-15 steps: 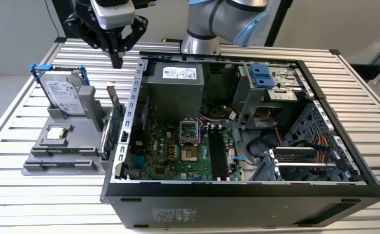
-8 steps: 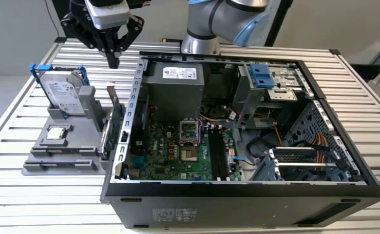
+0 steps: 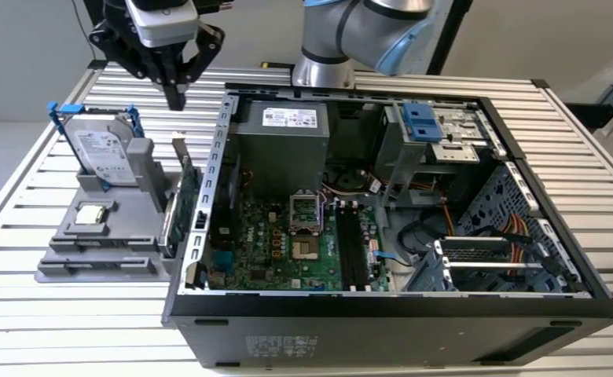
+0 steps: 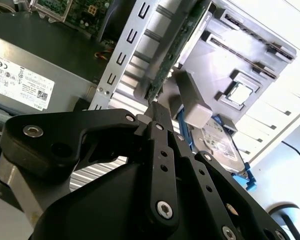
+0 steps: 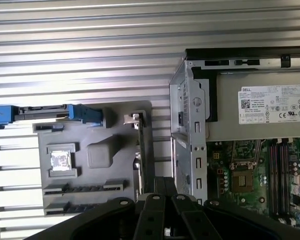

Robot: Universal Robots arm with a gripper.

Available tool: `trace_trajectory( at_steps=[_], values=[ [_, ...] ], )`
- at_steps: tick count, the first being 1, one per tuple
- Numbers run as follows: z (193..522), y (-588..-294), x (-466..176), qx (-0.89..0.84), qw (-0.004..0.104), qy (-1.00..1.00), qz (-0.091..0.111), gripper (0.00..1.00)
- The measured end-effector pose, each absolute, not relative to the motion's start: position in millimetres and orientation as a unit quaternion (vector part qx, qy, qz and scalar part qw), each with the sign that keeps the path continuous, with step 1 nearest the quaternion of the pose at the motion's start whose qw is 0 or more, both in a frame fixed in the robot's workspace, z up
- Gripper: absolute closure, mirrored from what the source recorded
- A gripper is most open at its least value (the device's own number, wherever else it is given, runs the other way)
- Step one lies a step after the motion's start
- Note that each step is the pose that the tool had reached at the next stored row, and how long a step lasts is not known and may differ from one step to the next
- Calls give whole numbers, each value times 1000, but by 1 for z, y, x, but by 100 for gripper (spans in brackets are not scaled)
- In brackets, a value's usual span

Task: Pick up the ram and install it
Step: 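Reach for the ram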

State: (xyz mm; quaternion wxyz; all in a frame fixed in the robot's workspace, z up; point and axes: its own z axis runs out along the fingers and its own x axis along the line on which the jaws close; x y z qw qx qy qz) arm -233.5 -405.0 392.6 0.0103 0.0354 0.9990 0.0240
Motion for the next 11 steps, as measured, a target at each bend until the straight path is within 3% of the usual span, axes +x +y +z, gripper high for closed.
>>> trace_trajectory(
  at_steps=[11],
  values=[
    [393, -406, -244, 35, 10, 999, 24, 100]
  ],
)
